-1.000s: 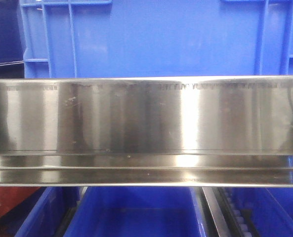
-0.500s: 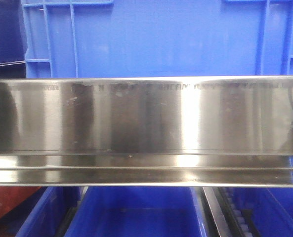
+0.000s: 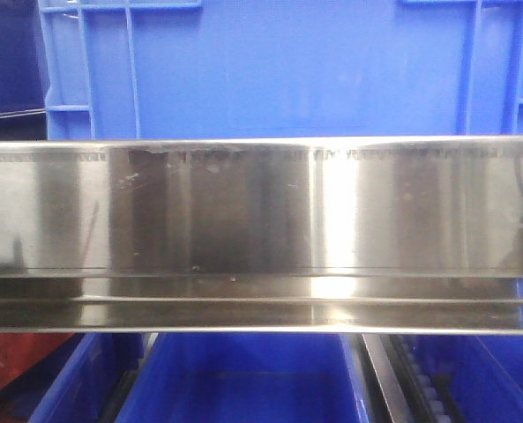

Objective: Place cylindrical capacitor in blue bin on shelf

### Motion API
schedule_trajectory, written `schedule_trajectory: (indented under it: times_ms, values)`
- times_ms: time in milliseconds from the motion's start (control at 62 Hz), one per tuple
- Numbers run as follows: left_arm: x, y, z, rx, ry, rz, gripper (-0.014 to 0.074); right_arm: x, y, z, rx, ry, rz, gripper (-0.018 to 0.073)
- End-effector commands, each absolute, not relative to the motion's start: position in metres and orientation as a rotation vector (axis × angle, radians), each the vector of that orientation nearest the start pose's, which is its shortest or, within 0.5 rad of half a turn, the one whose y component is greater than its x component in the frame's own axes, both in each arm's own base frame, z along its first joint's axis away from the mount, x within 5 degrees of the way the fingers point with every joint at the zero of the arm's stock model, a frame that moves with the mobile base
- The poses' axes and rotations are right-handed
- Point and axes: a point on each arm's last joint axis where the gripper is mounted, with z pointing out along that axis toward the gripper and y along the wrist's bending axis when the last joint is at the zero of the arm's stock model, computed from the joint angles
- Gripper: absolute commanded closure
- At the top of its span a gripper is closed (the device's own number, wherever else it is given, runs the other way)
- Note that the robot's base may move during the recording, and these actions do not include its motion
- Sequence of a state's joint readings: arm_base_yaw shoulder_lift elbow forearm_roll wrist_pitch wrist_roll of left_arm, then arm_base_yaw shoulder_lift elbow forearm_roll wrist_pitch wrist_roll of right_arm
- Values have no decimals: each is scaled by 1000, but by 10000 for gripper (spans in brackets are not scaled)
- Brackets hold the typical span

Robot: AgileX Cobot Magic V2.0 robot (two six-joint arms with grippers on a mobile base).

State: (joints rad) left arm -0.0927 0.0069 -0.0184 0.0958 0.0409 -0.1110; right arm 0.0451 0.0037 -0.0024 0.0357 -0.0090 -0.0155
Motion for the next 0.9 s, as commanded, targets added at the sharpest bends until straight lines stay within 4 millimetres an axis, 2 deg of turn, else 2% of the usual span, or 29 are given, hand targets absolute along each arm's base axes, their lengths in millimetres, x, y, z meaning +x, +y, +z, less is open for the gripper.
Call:
schedule_trajectory:
  times_ms: [0,274,887]
  values:
    - [56,-5,213,43,1484,-92,707,56,2,216,-13,1453,51,725]
    - [56,-9,210,102,1517,-153,707,56,2,216,-13,1453,51,725]
    - [56,-9,210,103,1517,-154,707,56,2,216,-13,1453,51,725]
